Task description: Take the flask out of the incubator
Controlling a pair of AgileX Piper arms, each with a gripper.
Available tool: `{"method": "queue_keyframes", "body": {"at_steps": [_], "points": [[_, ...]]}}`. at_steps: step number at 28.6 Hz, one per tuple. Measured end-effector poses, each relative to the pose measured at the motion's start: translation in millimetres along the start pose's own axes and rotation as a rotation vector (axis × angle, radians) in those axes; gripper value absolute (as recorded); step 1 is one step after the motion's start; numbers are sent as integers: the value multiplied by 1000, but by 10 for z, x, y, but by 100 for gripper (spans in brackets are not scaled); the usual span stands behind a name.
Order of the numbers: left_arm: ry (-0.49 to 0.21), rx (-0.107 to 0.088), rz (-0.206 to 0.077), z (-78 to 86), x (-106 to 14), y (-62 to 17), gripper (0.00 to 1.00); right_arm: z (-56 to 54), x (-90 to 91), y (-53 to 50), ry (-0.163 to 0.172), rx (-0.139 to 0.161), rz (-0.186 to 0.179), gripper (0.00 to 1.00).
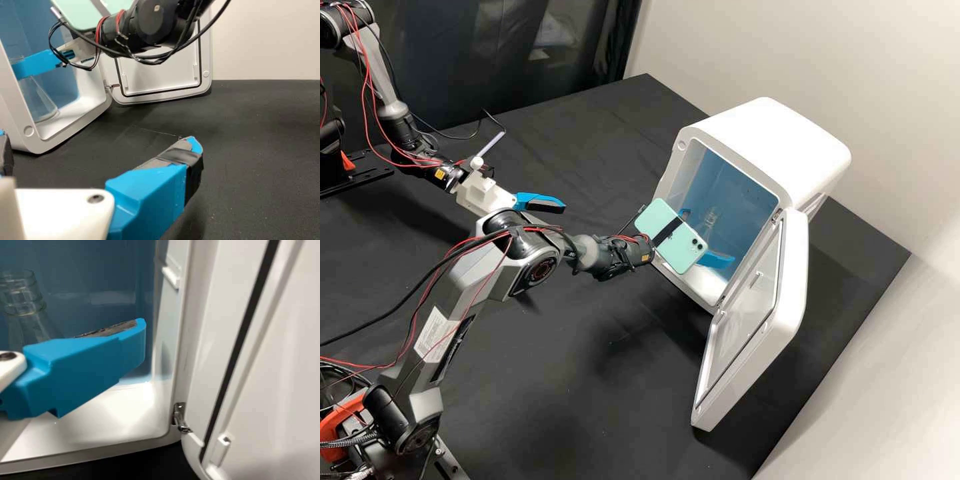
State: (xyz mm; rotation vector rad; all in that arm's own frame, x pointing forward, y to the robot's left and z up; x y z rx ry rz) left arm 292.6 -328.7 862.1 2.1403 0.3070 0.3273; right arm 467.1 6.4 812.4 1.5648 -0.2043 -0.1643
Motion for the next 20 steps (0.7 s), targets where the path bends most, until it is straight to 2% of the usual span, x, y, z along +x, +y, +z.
{"method": "queue_keyframes", "body": {"at_steps": [8, 11, 16, 19, 20], "points": [[0, 0, 0, 0, 0, 0, 100, -35, 128, 64, -9, -7, 20, 100], [0, 0, 0, 0, 0, 0, 100, -35, 191, 52, -19, -22, 15, 100], [-4, 1, -1, 11, 1, -2, 100, -50, 285, 26, -47, -25, 8, 100], [-7, 1, -1, 23, 1, -4, 100, -84, 327, 29, -45, -30, 8, 100], [-10, 2, -2, 31, 1, -5, 100, -101, 343, 33, -42, -42, 12, 100]]}}
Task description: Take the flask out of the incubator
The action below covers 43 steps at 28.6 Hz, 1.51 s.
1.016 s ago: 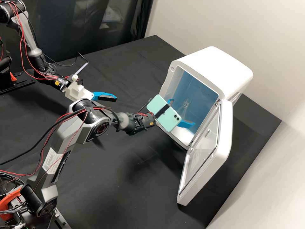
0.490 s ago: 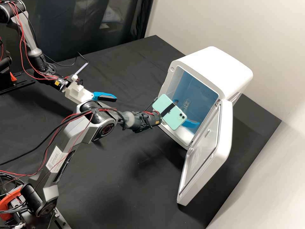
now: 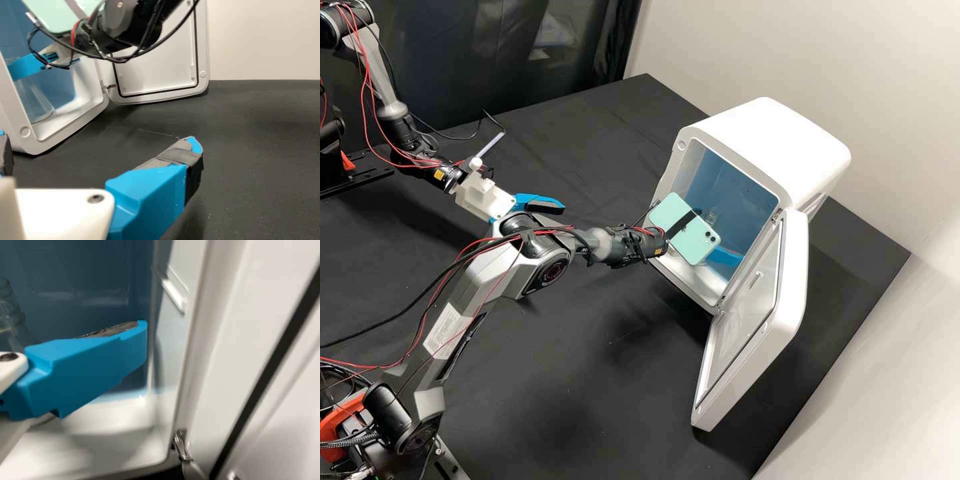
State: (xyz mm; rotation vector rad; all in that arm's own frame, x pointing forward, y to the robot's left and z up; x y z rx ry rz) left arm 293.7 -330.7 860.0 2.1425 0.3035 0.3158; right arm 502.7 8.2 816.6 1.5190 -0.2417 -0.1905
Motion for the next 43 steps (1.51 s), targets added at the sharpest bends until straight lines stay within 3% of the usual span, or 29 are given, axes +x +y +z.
{"method": "queue_keyframes", "body": {"at_steps": [6, 7, 18, 43], "points": [[-2, 0, 0, 5, 0, -1, 100, -11, 56, -5, 0, -10, 4, 100], [-2, 0, 0, 5, 0, -1, 100, -14, 63, -7, 0, -9, 0, 0], [-2, 0, 0, 5, 0, -1, 100, -92, 44, -108, 13, -23, -31, 0], [-2, 0, 0, 5, 0, -1, 100, -95, 56, -109, 15, -27, -29, 0]]}}
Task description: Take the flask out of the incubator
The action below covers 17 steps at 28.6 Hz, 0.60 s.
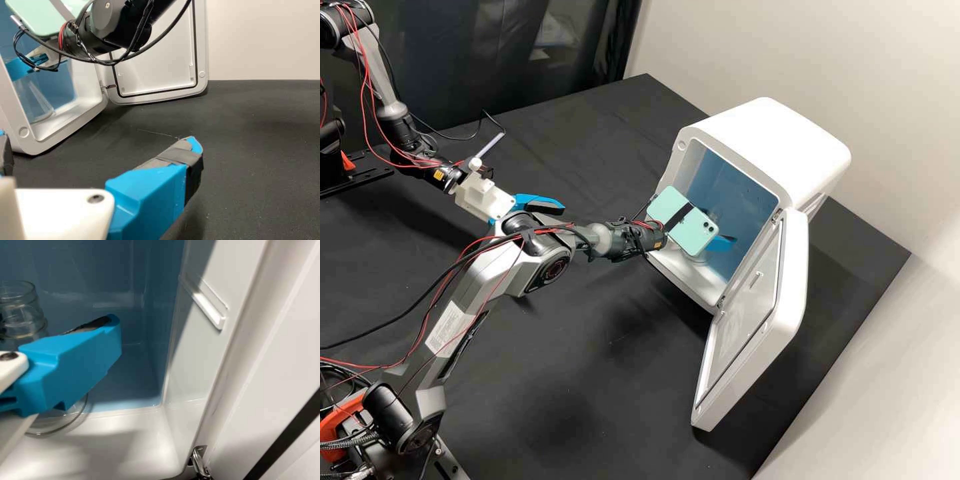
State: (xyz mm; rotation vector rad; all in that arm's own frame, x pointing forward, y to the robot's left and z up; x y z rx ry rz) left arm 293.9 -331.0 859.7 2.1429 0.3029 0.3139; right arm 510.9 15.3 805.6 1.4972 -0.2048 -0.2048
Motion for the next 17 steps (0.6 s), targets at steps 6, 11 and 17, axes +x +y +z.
{"method": "queue_keyframes", "body": {"at_steps": [6, 11, 17], "points": [[0, 0, 0, 0, 0, 0, 100, 40, 25, -51, -8, -3, -7, 0], [2, 0, 0, -5, 0, 1, 100, 45, 28, -59, -8, -7, -9, 0], [2, 0, 0, -5, 0, 1, 100, 52, 31, -68, -8, -9, -11, 0]]}}
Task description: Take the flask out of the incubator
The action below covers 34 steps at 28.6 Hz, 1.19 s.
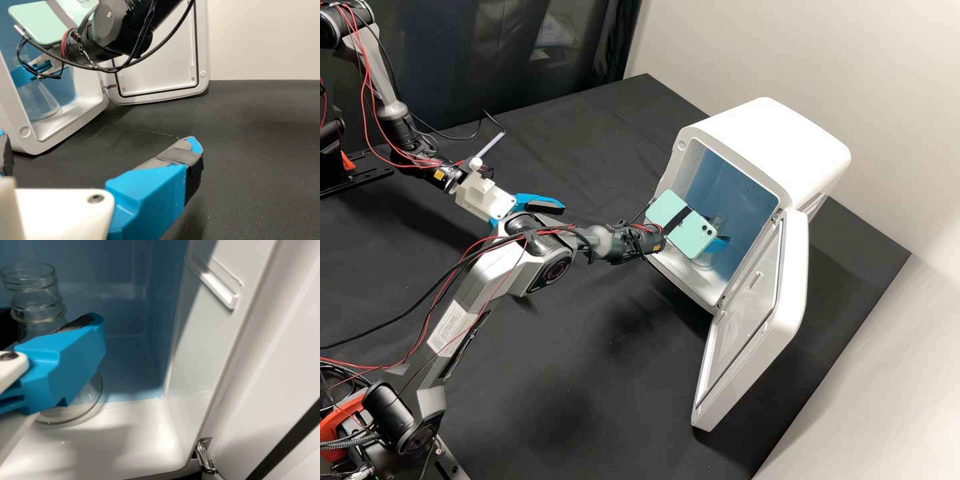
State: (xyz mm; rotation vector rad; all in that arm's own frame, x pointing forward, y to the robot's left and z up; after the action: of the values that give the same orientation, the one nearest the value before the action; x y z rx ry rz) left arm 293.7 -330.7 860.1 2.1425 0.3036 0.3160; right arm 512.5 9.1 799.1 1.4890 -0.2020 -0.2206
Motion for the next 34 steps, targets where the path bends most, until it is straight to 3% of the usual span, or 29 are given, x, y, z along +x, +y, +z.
{"method": "queue_keyframes", "body": {"at_steps": [6, 21, 26, 34], "points": [[0, 0, 0, 0, 0, 0, 100, 17, 12, -52, -3, -5, -10, 0], [0, 0, 0, 0, 0, 0, 100, 13, 12, -48, 0, -8, -5, 0], [0, 0, 0, 0, 0, 0, 100, 30, 0, -61, 9, -24, 6, 0], [0, 0, 0, 0, 0, 0, 100, 82, -110, -90, 25, -4, 11, 0]]}}
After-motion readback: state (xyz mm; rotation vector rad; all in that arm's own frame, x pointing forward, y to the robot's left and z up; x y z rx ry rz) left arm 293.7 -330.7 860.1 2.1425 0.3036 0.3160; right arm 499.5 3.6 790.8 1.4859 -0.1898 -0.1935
